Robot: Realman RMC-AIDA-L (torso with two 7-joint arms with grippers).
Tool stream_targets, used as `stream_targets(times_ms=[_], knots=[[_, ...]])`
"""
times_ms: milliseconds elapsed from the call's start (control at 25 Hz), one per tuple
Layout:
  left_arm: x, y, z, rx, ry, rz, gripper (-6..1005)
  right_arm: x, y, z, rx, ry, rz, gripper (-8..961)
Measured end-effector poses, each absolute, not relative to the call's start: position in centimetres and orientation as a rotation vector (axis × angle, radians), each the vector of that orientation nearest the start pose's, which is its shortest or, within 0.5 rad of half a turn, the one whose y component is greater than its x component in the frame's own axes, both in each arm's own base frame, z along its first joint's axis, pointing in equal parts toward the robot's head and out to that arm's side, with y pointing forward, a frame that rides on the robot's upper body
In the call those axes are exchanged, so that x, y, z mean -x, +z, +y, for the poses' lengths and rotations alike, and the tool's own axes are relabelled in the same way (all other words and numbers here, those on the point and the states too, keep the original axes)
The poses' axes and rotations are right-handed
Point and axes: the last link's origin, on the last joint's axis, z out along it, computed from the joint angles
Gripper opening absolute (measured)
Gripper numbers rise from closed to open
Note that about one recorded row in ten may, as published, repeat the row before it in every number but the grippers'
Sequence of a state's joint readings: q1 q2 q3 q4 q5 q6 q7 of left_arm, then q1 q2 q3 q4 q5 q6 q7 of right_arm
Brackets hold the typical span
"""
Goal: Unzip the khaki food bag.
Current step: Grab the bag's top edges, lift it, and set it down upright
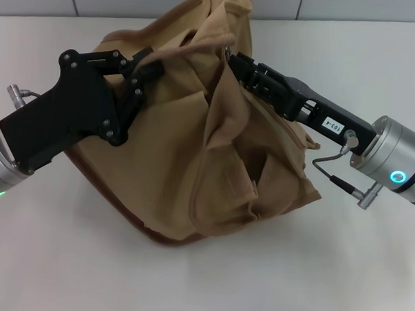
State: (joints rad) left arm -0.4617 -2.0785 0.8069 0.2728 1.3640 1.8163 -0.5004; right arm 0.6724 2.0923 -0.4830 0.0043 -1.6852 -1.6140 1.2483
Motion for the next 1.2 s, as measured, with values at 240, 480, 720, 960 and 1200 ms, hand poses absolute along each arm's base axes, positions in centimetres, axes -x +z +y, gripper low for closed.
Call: stream_targets(times_ms=[240, 480, 720, 960, 1200], knots=[[23.84, -0.27, 28.46, 2.215, -1.277, 0.149, 60, -20.67, -6.10, 31.70, 2.368, 1.541, 1.066, 402], [23.75, -0.21, 28.35, 2.214, -1.288, 0.157, 60, -20.79, -6.33, 31.83, 2.363, 1.520, 1.082, 303], [23.69, -0.16, 28.27, 2.213, -1.297, 0.162, 60, -20.81, -6.58, 31.96, 2.370, 1.496, 1.091, 211], [23.68, -0.15, 28.26, 2.212, -1.298, 0.163, 60, -20.81, -6.60, 31.96, 2.375, 1.491, 1.086, 118], [23.71, -0.05, 28.30, 2.208, -1.298, 0.163, 59, -21.04, -6.41, 31.77, 2.371, 1.497, 1.078, 55]])
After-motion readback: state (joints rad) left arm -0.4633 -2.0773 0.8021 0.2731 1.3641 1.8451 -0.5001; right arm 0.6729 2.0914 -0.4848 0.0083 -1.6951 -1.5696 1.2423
